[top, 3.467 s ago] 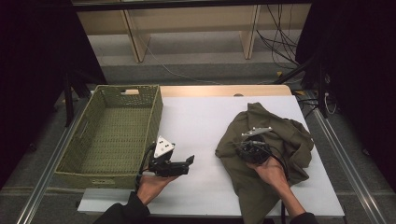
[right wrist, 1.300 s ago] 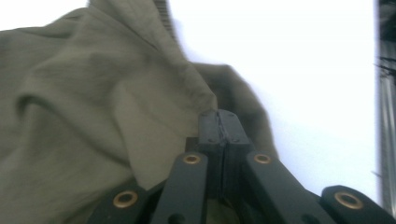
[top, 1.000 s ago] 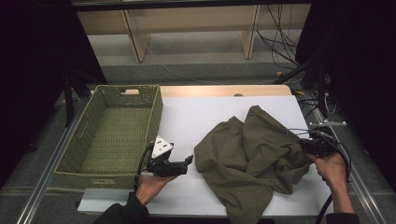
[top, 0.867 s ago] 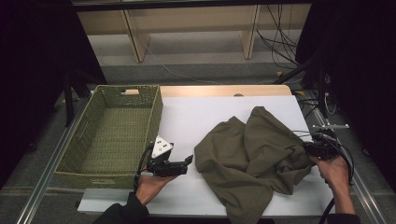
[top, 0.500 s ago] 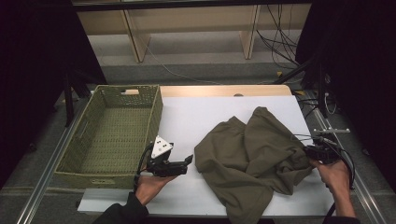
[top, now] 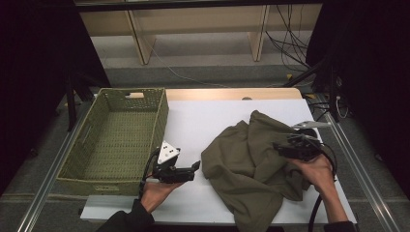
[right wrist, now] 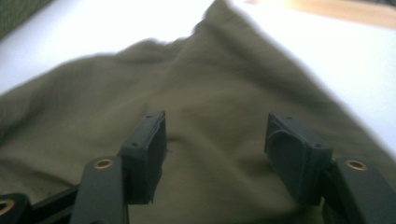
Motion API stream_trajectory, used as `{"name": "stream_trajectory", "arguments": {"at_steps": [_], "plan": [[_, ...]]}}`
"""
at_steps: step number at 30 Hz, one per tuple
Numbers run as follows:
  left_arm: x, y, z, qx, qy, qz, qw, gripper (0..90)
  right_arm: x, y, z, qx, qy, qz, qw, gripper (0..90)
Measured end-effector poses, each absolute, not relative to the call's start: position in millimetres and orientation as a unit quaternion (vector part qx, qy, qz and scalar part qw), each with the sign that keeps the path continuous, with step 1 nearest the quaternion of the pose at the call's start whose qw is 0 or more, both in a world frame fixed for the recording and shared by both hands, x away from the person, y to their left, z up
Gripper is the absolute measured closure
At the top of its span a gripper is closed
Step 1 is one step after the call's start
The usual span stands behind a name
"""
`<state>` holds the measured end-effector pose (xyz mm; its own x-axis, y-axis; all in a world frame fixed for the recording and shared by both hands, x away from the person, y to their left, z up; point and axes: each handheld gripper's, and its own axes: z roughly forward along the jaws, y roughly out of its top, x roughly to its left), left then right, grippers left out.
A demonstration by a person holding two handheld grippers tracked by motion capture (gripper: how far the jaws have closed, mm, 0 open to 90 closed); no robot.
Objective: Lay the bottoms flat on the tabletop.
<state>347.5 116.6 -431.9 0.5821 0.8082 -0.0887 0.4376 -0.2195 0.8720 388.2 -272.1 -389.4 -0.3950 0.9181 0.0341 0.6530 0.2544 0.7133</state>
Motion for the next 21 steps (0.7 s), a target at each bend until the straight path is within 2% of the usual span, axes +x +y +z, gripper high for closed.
{"name": "stream_trajectory", "arguments": {"at_steps": [7,10,17,18,21], "plan": [[354.7,111.1,-427.8,0.758,0.41,0.175,0.475,15.4,399.1,-237.5,-411.8,0.492,0.804,0.276,0.188,37.6],[362.5,102.8,-421.1,0.762,0.4,0.18,0.476,15.4,402.7,-230.0,-421.7,0.491,0.814,0.249,0.187,42.0],[381.5,77.1,-412.2,0.774,0.396,0.159,0.468,15.4,400.7,-229.6,-425.3,0.488,0.816,0.229,0.207,84.4],[382.5,72.6,-411.4,0.776,0.395,0.159,0.465,15.4,400.0,-231.0,-424.5,0.489,0.815,0.23,0.208,88.4],[384.3,61.5,-413.4,0.777,0.396,0.15,0.466,15.4,395.8,-238.4,-417.8,0.491,0.808,0.239,0.22,89.6]]}}
